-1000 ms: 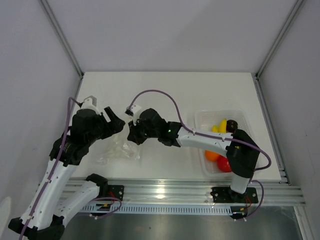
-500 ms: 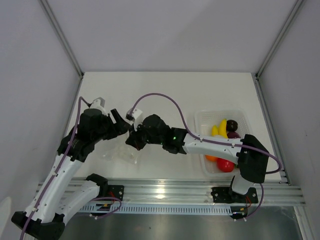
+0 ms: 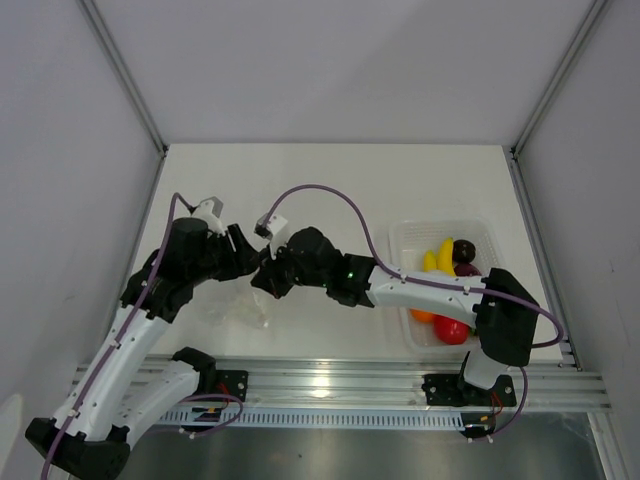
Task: Place the food in the zip-top bag and seal the zipper
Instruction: Pick up the zipper food storage bag at the center of the board.
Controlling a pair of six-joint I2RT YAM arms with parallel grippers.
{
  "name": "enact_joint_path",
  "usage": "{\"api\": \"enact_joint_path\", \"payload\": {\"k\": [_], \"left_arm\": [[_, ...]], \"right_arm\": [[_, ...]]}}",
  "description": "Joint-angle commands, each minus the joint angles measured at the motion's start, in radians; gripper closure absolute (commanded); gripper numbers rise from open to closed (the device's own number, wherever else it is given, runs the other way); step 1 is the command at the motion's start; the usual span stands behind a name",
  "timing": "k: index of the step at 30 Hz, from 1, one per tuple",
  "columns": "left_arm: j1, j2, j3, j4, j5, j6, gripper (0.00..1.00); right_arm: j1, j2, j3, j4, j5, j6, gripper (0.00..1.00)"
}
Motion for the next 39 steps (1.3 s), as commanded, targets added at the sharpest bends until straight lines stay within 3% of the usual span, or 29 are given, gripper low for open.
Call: {"api": "enact_joint_path", "payload": {"k": [1, 7, 19, 22, 25, 26, 29, 38, 39], "left_arm": [[0.007, -0.024, -0.008, 0.019, 0.038, 0.078, 0.4], [0.007, -0.066, -0.021, 0.016, 0.037, 0.121, 0.32], [0.005, -0.01, -0.059, 0.056, 0.051, 0.175, 0.38], [0.005, 0.001, -0.064, 0.066, 0.063, 0.175, 0.43], [0.005, 0.004, -0.061, 0.074, 0.075, 0.173, 0.6], [0.005, 0.002, -0.064, 0.079, 0.081, 0.173, 0.73], [0.005, -0.002, -0.067, 0.077, 0.084, 0.169, 0.99], [0.005, -0.062, -0.07, 0.092, 0.083, 0.141, 0.99], [0.005, -0.068, -0.068, 0.094, 0.08, 0.141, 0.99]], "right_arm": [[-0.018, -0.056, -0.001, 0.057, -0.021, 0.034, 1.0], [-0.036, -0.061, -0.019, 0.063, -0.045, 0.052, 1.0], [-0.041, -0.055, -0.002, 0.072, -0.079, 0.057, 1.0], [-0.041, -0.041, 0.024, 0.045, -0.068, 0.049, 1.0], [-0.039, -0.036, 0.035, 0.026, -0.059, 0.051, 1.0], [-0.039, -0.033, 0.041, 0.014, -0.045, 0.052, 1.0], [-0.038, -0.035, 0.044, -0.003, -0.026, 0.049, 1.0], [-0.029, -0.061, 0.028, -0.04, 0.021, 0.052, 1.0], [-0.027, -0.064, 0.028, -0.046, 0.022, 0.052, 0.96]]}}
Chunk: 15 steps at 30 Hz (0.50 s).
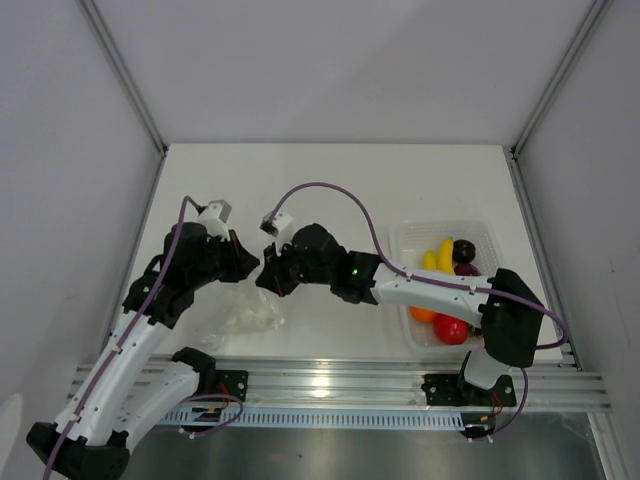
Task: Place the food in the zip-top bag and seal the zipper
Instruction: Pick up the zipper food storage bag at the center of the board.
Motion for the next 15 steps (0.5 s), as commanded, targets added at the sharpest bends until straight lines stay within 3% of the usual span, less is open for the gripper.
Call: {"api": "enact_joint_path", "payload": {"k": [1, 3, 4, 6, 7, 9, 15], "left_arm": [[0.004, -0.049, -0.001, 0.012, -0.005, -0.012, 0.99], [0.004, -0.06, 0.0, 0.017, -0.003, -0.015, 0.99], [0.004, -0.068, 0.002, 0.021, 0.0, -0.019, 1.0], [0.004, -0.074, 0.005, 0.015, 0.0, -0.019, 0.99], [0.004, -0.076, 0.004, 0.015, 0.001, -0.017, 1.0], [0.004, -0.082, 0.004, 0.015, 0.007, -0.016, 0.99], [0.004, -0.083, 0.005, 0.017, 0.035, -0.012, 1.0]], "right_arm": [[0.002, -0.041, 0.033, -0.003, 0.055, -0.002, 0.94], [0.005, -0.044, 0.028, -0.003, 0.065, 0.009, 0.89], [0.005, -0.049, 0.022, -0.003, 0.079, 0.027, 0.66], [0.002, -0.067, 0.01, -0.061, 0.13, 0.058, 0.44], [-0.002, -0.076, 0.0, -0.073, 0.143, 0.075, 0.38], [-0.033, -0.108, -0.033, -0.105, 0.15, 0.135, 0.29], [-0.076, -0.234, -0.113, -0.19, 0.222, 0.201, 0.26]]}}
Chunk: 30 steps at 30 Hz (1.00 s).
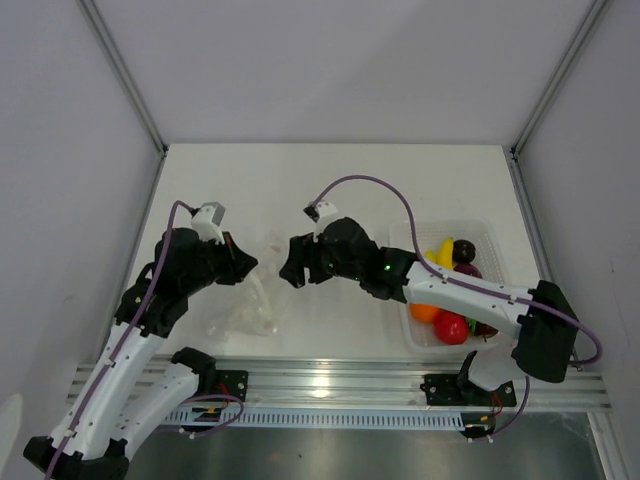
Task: Place the food in the zip-top bag and seal the zipper
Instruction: Pick up the zipper food storage bag at the center of the board.
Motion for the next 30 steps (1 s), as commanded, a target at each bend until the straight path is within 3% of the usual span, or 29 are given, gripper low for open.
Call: {"api": "enact_joint_path", "payload": {"k": [1, 6, 10, 17, 20, 23, 24, 26, 30], "left_arm": [[0.004, -0.013, 0.004, 0.018, 0.035, -0.004, 0.99], [0.004, -0.026, -0.004, 0.027, 0.059, -0.009, 1.0], [0.004, -0.033, -0.006, 0.038, 0.094, -0.023, 0.99], [0.004, -0.051, 0.014, 0.037, 0.134, -0.043, 0.99], [0.004, -0.054, 0.017, 0.038, 0.162, -0.05, 0.99], [0.004, -0.056, 0.008, 0.046, 0.188, -0.052, 0.99], [0.004, -0.057, 0.001, 0.055, 0.192, -0.05, 0.99], [0.004, -0.066, -0.019, 0.06, 0.196, -0.052, 0.99], [0.004, -0.074, -0.026, 0.06, 0.208, -0.047, 0.98]], "right_arm": [[-0.016, -0.125, -0.042, -0.063, 0.099, 0.064, 0.26], [-0.054, -0.165, -0.102, -0.083, 0.1, 0.124, 0.28], [-0.059, -0.125, -0.122, -0.028, 0.029, 0.161, 0.29], [-0.034, -0.018, -0.088, 0.001, 0.041, 0.208, 0.34], [-0.031, 0.007, -0.088, 0.032, 0.029, 0.219, 0.43], [-0.019, 0.017, -0.067, 0.042, 0.035, 0.215, 0.61], [-0.011, 0.014, -0.059, 0.038, 0.04, 0.213, 0.81], [-0.003, 0.011, -0.039, 0.027, 0.059, 0.204, 1.0], [0.026, 0.011, 0.016, -0.042, 0.125, 0.19, 1.0]]}}
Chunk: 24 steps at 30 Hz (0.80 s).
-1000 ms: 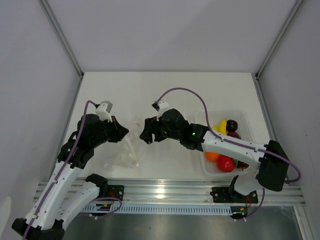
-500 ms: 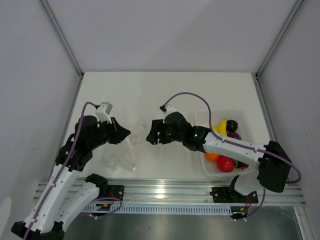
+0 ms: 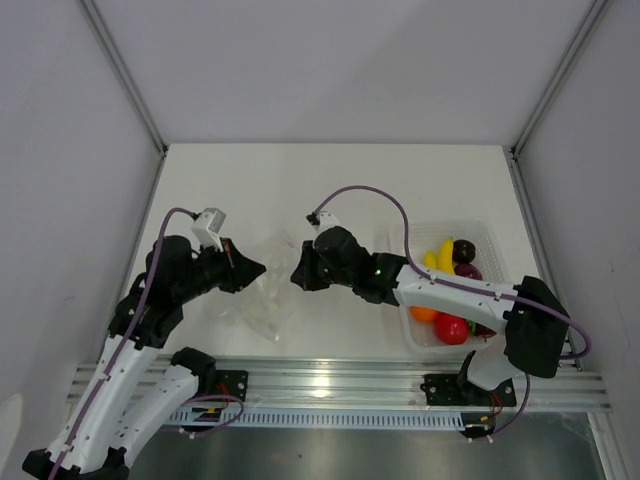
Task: Place the food in the zip-top bag and seal the zipper
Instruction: Pick up the zipper food storage bag at the center of the board, then open the zipper of the food storage bag.
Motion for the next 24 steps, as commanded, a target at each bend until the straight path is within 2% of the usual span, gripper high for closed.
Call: {"api": "enact_joint_path", "payload": {"k": [1, 4, 10, 17, 22, 24], "left_arm": [[0.004, -0.008, -0.007, 0.032, 0.038, -0.006, 0.83], [0.004, -0.014, -0.004, 0.015, 0.023, 0.009, 0.59], [0.004, -0.029, 0.014, -0.043, -0.032, 0.048, 0.39], [-0.03, -0.052, 0.013, -0.057, -0.054, 0.025, 0.37], [-0.15, -0.026, 0.02, -0.063, -0.146, -0.003, 0.37], [-0.189, -0.015, 0.023, -0.077, -0.199, -0.012, 0.42]], "right_arm": [[0.03, 0.001, 0.093, -0.041, 0.085, -0.017, 1.0], [0.061, 0.012, 0.155, -0.125, 0.151, -0.023, 1.0], [0.101, 0.015, 0.254, -0.257, 0.263, -0.003, 1.0], [0.17, 0.082, 0.392, -0.429, 0.409, 0.041, 1.0], [0.216, 0.168, 0.525, -0.558, 0.535, 0.067, 1.0], [0.242, 0.193, 0.559, -0.59, 0.581, 0.081, 1.0]]}}
